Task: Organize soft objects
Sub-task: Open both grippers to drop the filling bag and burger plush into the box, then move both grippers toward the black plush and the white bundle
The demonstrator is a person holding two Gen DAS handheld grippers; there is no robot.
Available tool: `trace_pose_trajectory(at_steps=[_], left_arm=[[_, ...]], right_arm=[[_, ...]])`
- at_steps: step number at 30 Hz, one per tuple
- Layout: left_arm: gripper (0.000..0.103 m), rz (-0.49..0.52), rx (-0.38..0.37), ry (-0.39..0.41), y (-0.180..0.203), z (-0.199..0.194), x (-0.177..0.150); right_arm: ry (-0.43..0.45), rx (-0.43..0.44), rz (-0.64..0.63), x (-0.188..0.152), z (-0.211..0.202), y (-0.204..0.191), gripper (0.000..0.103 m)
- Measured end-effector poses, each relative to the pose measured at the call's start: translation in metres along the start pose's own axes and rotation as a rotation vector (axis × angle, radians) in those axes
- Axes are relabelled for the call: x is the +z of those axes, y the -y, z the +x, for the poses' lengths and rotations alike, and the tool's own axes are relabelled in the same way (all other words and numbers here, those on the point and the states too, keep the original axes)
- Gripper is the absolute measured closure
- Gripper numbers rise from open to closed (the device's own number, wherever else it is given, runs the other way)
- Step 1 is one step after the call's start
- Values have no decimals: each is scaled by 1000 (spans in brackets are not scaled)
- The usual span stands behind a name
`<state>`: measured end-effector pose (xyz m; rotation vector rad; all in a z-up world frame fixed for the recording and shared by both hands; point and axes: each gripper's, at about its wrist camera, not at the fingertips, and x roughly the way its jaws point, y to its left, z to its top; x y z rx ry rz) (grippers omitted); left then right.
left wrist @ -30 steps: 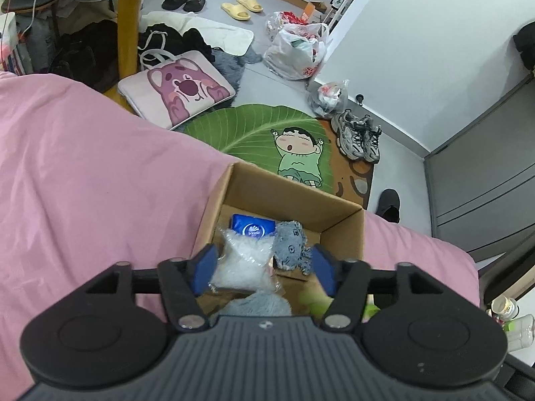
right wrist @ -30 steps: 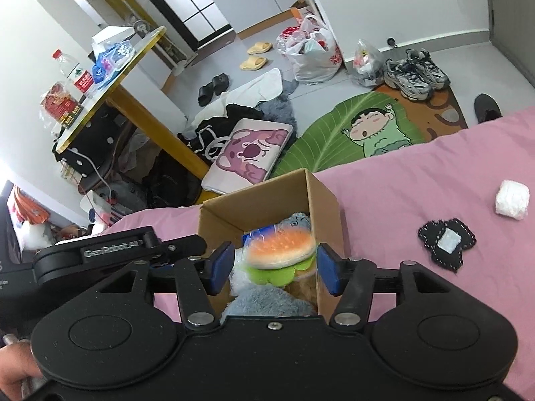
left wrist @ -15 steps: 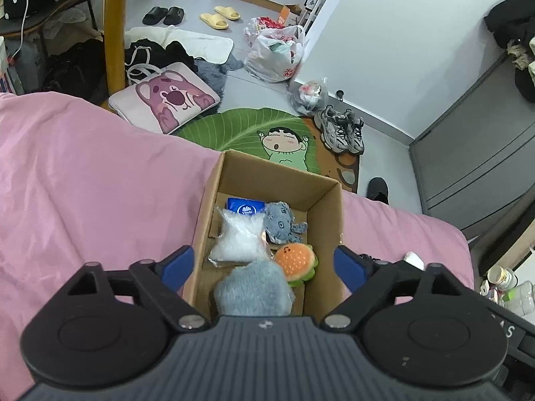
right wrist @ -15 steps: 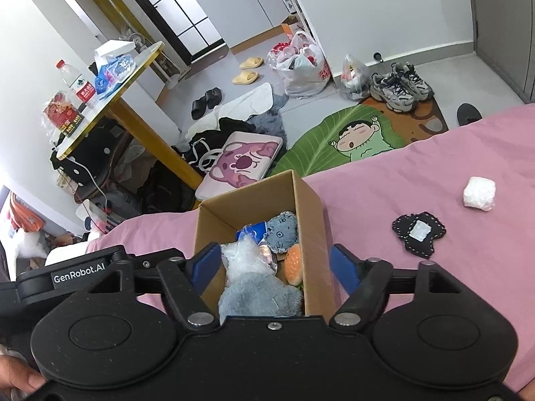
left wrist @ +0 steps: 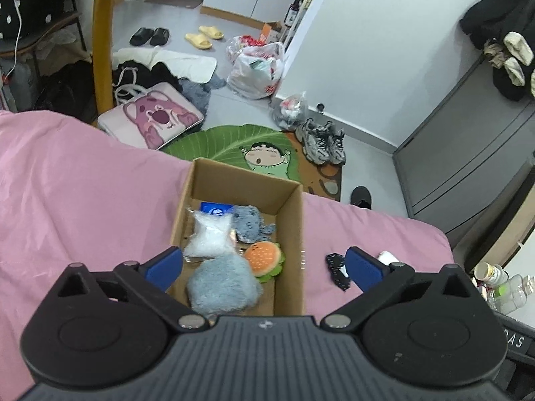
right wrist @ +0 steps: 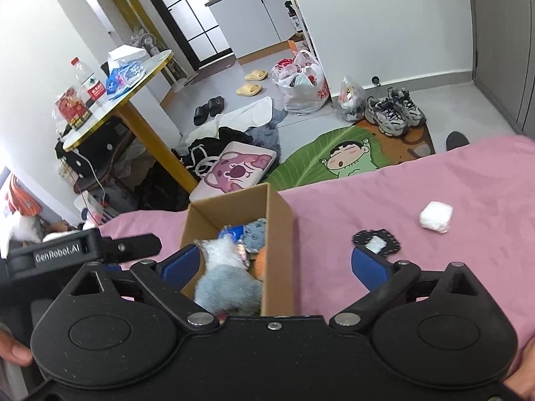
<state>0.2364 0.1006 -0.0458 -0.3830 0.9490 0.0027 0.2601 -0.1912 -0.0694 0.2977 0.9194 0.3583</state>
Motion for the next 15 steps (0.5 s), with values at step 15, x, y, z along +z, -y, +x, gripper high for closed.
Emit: trace_pose_trajectory(at_steps=[15], left_arm=[[1, 107, -6, 57, 62, -13, -29]], right_arm=[[32, -15, -16, -9, -39, 46, 0]])
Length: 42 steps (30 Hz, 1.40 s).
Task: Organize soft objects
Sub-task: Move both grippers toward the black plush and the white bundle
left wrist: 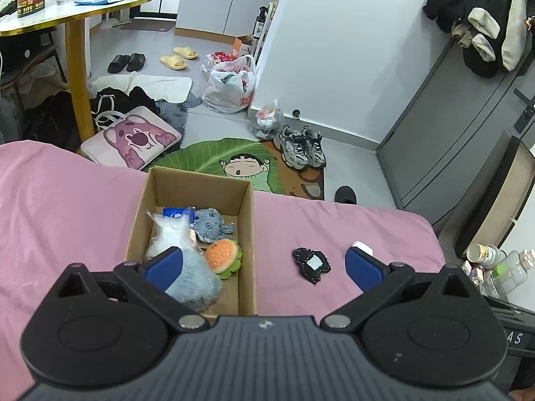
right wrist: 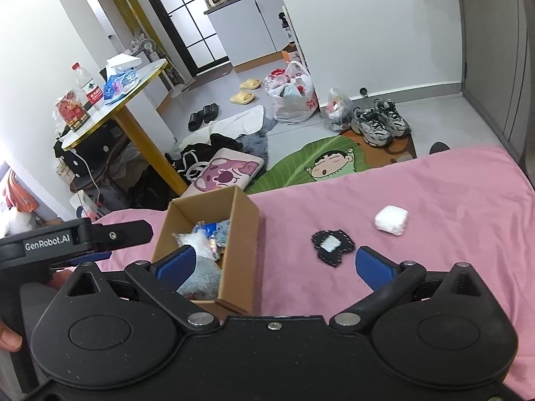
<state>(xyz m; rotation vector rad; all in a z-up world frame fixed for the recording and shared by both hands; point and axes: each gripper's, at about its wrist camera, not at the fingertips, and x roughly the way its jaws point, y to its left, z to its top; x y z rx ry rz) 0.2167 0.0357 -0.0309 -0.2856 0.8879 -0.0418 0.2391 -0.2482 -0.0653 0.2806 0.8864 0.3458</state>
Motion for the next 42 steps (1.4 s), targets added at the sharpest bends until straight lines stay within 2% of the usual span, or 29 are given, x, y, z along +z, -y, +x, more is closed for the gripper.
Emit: trace_pose_trajectory(at_steps=[11, 17, 21, 29, 42], left_arm=[[1, 49, -10, -27, 42, 7, -11], [1, 91, 2, -27, 69, 16, -15], [1, 84, 8, -24, 79, 24, -19], [1, 63, 32, -28, 92, 46, -22], [3, 59, 45, -57, 102, 90, -14]], right_arm=[[11, -2, 8, -6, -23, 42, 0], [1, 2, 20, -4, -25, 67, 0], [-3, -1, 7, -3, -25, 81, 0], [-30, -1, -4, 1, -16, 104, 0], [-69, 7, 20, 13, 22, 145, 0]])
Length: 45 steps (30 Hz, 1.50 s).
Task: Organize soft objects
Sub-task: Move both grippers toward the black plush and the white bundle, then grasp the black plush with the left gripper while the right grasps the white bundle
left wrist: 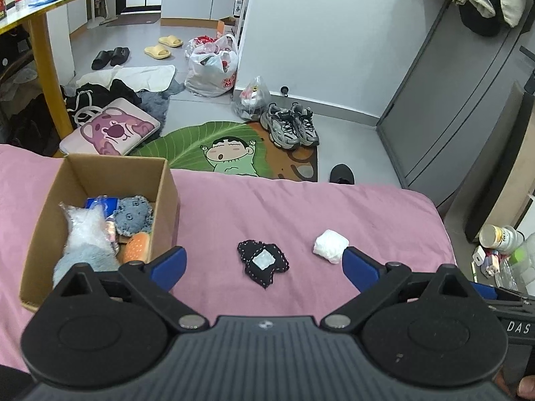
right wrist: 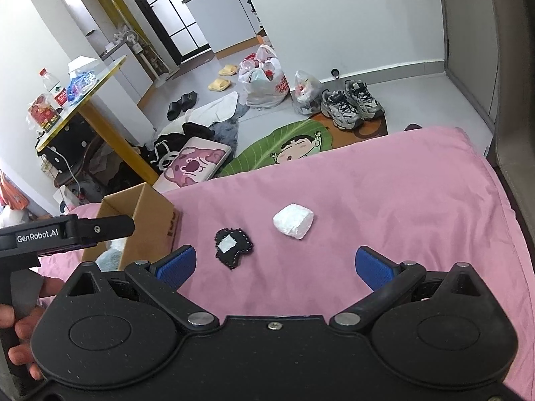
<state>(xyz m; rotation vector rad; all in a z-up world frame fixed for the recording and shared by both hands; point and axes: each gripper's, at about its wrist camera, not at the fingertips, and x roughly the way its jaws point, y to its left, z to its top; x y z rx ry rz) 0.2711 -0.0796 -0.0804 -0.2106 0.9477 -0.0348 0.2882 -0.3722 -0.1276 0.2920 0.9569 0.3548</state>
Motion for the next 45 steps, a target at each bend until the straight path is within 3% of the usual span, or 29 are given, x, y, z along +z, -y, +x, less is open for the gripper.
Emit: trace_pose_trajectory(at_steps=[6, 16, 25, 30, 32, 35, 45], left_arm=[[6, 4, -11, -24, 7, 29, 4], [29, -45, -14, -154, -5, 94, 3], [33, -56, -25, -278, -13, 146, 1], [52, -81, -12, -353, -20, 178, -6], [68, -97, -11, -348, -23, 180, -5], [82, -89, -38, -349, -23, 178, -1], [85, -71, -63, -296, -23, 163, 9]], right_arm=[[-16, 3, 31, 5, 15, 16, 1], [-65, 27, 57, 10, 59, 29, 10], [-117, 31, 88, 14, 93, 29, 14], [-143, 25, 43, 16, 113, 24, 15], [-154, 14, 32, 17, 120, 23, 16], [-165, 8, 12, 19, 128, 20, 16], [-178, -42, -65, 27, 145, 3, 20]])
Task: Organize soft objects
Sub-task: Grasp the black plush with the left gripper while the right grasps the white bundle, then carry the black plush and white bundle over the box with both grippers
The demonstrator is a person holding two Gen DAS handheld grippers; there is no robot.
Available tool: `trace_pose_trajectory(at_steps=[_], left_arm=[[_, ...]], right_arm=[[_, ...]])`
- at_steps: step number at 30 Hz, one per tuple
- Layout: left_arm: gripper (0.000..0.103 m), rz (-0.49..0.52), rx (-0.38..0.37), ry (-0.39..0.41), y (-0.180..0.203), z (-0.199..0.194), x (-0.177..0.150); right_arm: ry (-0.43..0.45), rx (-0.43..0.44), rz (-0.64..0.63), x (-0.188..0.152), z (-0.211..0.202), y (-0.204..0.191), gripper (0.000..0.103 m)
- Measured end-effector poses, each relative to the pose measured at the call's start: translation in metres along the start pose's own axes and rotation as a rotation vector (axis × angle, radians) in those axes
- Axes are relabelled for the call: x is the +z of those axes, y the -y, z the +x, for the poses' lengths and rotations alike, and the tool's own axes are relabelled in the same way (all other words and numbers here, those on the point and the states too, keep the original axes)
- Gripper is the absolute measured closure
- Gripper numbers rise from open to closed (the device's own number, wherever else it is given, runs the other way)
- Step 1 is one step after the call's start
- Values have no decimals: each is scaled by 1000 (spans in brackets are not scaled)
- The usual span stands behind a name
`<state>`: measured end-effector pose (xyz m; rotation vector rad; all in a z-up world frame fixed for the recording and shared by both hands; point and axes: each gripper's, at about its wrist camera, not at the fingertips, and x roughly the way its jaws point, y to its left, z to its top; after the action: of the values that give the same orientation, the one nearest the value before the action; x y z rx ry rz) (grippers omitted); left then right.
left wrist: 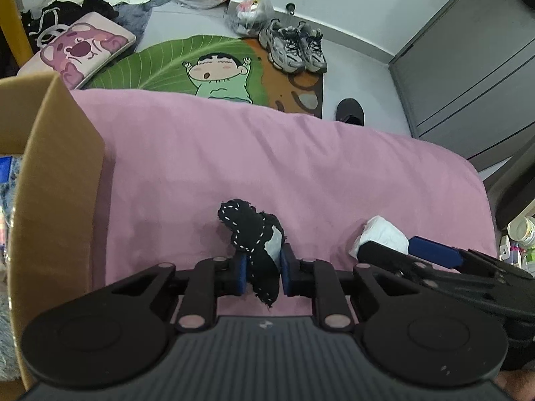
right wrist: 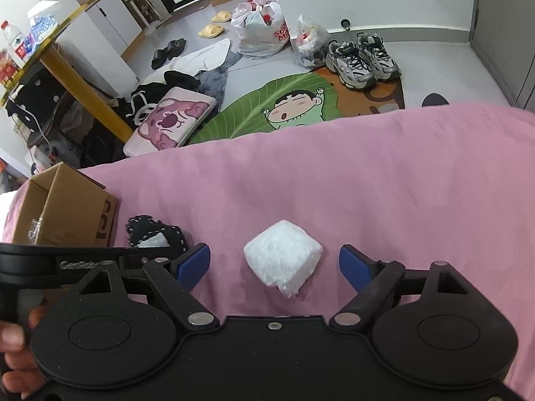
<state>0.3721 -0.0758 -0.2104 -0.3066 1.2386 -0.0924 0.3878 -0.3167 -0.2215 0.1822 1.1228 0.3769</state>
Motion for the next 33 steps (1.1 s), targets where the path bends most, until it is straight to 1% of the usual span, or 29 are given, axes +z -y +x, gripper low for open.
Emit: trace_pose_trajectory(at_steps=[2, 3, 4, 5, 6, 8, 11, 16, 21, 27, 33], left_arm=[[85, -8, -2, 1, -2, -1, 0], [85, -12, -4, -1, -2, -2, 0], [85, -14, -9, -3, -2, -3, 0], [85, -13, -14, -5, -2, -4, -1], [85, -10, -21, -7, 0, -6, 0], [85, 2, -37, -2, 2, -12, 1], [85, 14, -48, 13, 4, -21, 1], [85, 16, -73, 27, 3, -38, -7], [85, 19, -91, 35, -1, -55, -15], [85, 31, -95, 43, -7, -79, -24], [85, 55, -81, 64, -15, -109, -33]], right_arm=[[-4, -4, -1, 0, 5, -3, 23], [-9, -9, 1, 0, 9, -3, 35], [-18, -15, 11, 1, 14, -2, 51], [-33, -19, 26, 1, 18, 0, 51], [-28, -21, 36, -1, 16, 0, 51], [-37, -42, 21, -2, 10, -5, 52], [-19, -35, 33, -4, -5, -10, 52], [0, -57, 43, -8, -29, -16, 52], [0, -81, 61, -15, -45, -23, 52], [6, -90, 62, -21, -64, -42, 52], [23, -86, 63, -23, -80, -63, 52]])
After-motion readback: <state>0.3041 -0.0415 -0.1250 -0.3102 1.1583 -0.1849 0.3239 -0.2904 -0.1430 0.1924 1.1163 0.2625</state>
